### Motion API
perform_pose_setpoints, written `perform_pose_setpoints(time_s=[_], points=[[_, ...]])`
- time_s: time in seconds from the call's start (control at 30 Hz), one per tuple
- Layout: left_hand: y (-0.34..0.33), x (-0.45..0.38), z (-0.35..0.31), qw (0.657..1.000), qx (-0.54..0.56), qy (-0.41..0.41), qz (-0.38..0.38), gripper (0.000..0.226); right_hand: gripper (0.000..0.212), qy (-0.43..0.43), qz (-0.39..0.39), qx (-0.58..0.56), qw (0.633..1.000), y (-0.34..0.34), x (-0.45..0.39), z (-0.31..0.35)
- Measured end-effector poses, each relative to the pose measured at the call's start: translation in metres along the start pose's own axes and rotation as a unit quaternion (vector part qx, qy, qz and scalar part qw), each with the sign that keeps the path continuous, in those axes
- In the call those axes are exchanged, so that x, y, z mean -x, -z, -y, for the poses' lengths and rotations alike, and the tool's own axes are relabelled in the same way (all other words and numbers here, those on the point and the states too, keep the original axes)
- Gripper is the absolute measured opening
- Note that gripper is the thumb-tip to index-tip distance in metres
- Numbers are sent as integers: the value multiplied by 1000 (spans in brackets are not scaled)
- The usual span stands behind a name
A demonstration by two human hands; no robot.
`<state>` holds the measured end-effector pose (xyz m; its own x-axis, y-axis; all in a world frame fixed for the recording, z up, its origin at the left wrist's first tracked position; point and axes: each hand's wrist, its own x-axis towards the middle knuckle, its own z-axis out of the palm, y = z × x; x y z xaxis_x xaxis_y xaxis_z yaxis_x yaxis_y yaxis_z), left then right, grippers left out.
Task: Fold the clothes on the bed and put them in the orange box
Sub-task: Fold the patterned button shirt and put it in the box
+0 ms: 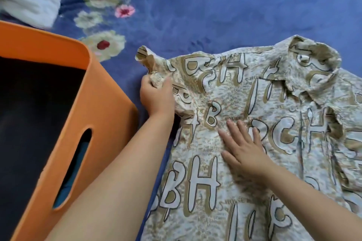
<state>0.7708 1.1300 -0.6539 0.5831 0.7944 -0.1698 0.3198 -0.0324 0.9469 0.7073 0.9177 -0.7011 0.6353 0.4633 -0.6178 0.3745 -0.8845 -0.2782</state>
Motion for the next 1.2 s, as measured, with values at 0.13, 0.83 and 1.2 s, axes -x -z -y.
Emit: perform_pose_setpoints(time_s=[0.13, 0.83, 1.2], points=[[-7, 35, 1, 874, -90, -455, 144, 8, 62, -43, -19, -410, 911, 34, 13, -10], [-25, 45, 31, 851, -382, -85, 350, 35, 12, -208, -257, -284, 900, 110, -27, -47], [2, 30, 50, 889, -153, 75, 426, 15, 44, -126, -188, -140, 964, 167, -63, 0]])
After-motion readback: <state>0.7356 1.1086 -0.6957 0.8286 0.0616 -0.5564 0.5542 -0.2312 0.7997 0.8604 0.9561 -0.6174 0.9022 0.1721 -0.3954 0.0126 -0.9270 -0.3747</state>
